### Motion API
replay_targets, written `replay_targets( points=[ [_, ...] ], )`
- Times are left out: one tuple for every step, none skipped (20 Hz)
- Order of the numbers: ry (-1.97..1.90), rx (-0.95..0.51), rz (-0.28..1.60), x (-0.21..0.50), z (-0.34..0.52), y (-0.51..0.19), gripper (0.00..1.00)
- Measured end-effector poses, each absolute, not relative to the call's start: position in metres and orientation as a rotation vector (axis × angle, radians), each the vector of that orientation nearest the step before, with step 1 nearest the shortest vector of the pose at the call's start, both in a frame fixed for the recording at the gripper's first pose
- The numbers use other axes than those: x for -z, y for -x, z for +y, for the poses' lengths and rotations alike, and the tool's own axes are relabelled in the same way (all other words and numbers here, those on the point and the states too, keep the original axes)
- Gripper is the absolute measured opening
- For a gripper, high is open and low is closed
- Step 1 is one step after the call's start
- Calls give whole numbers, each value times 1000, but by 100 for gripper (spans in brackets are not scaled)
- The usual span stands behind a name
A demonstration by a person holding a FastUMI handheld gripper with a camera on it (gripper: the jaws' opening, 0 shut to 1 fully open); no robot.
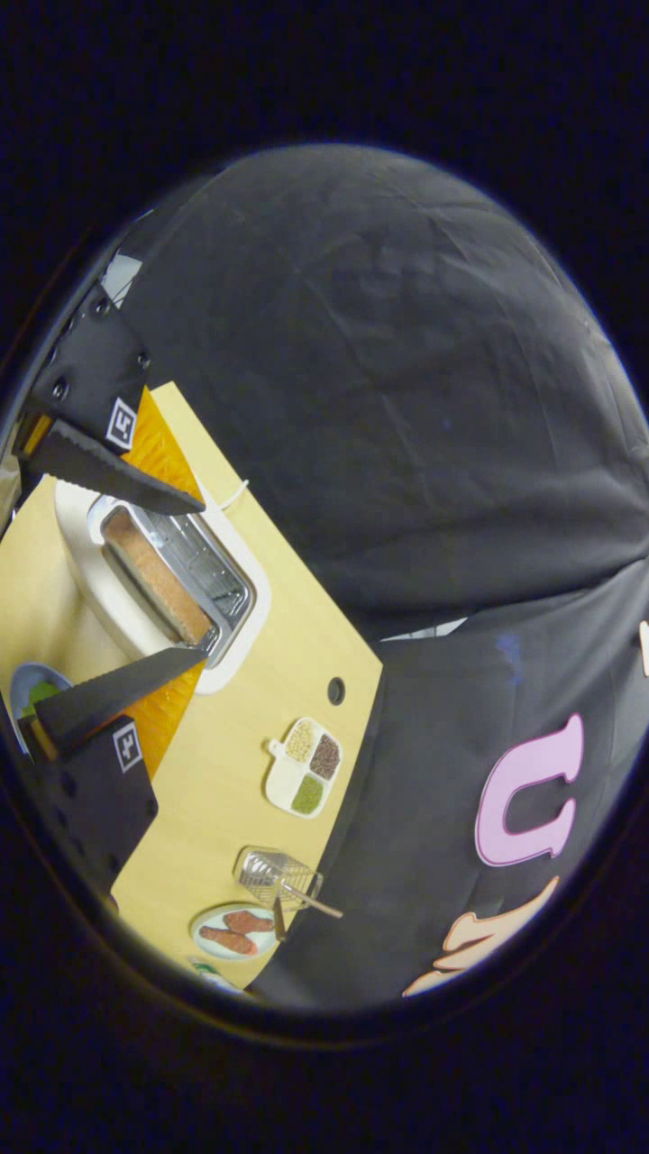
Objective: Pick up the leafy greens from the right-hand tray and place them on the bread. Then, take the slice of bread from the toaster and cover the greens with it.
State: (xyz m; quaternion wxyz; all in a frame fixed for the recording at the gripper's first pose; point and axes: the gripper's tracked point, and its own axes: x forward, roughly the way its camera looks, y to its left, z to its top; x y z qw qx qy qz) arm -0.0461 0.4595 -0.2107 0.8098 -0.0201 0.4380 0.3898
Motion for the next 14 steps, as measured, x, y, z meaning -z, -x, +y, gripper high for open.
replay_targets(
  points=[
    [57,-821,947,218,460,43,93],
    [50,-815,958,224,462,42,85],
    [40,-814,969,226,463,43,76],
    [31,-812,990,227,464,45,67],
    [15,-818,1008,225,466,46,59],
    [10,-807,1011,229,466,44,50],
    [2,-813,1026,229,467,45,41],
    [-3,-816,1034,228,467,47,33],
    [-1,-800,1027,228,464,41,26],
    [-16,-803,1034,227,463,42,19],
    [-21,-805,1052,229,462,45,12],
    [-24,-796,1043,227,461,40,10],
    [-40,-798,1034,224,462,39,8],
    [-44,-806,1038,220,461,40,6]
  ],
)
